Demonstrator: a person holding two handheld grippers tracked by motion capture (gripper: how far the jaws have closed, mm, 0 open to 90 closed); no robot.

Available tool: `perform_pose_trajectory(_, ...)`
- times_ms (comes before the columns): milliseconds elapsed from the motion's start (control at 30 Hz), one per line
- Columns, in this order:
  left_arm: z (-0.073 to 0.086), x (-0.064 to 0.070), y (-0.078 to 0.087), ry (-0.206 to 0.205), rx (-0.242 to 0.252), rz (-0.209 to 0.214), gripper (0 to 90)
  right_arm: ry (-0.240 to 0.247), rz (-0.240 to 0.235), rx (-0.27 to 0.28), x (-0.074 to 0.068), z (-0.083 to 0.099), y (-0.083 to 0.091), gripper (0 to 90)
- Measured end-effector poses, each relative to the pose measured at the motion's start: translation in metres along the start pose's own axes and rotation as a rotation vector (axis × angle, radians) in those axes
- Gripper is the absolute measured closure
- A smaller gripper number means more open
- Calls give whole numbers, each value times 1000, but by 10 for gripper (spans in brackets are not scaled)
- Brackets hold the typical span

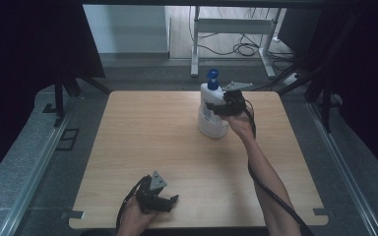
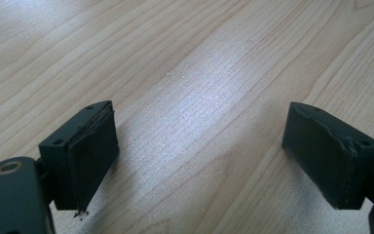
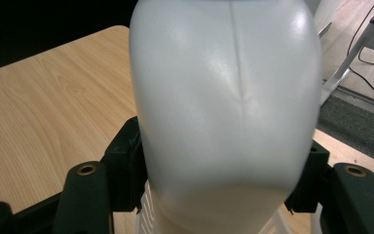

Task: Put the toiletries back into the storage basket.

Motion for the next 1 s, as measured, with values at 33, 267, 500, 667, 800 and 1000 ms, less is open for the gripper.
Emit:
perform_pose_trajectory(33, 0, 0, 0, 0, 0, 0, 125, 1, 1, -2, 0, 1, -1, 377)
perform_pose_trajectory(267, 0, 0, 0, 0, -1, -1, 125, -18, -1, -5, 2, 8, -3, 376)
perform_pose_trajectory(500, 0, 0, 0, -1, -6, -3, 125, -28, -9, 16, 6, 14, 0, 373)
perform_pose_trajectory(667, 0, 0, 0, -4, -7, -3, 125, -34, -16, 25, 6, 17, 3, 367)
perform_pose_trajectory(800, 0, 0, 0, -4, -7, -3, 125, -28, -16, 20, 4, 16, 1, 348)
perform_pose_trajectory(1000, 0, 0, 0, 0, -3, -3, 125, -21, -5, 21, 0, 14, 0, 220)
Point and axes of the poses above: each handheld gripper's, and its own axes: y roughly backward along the jaws, z roughly out of its underside, x roughly to its right, the point moved 4 cm from there along -y, roughly forward along the jaws, and after that the axes turned 8 degrees about z, right-handed, at the moved point
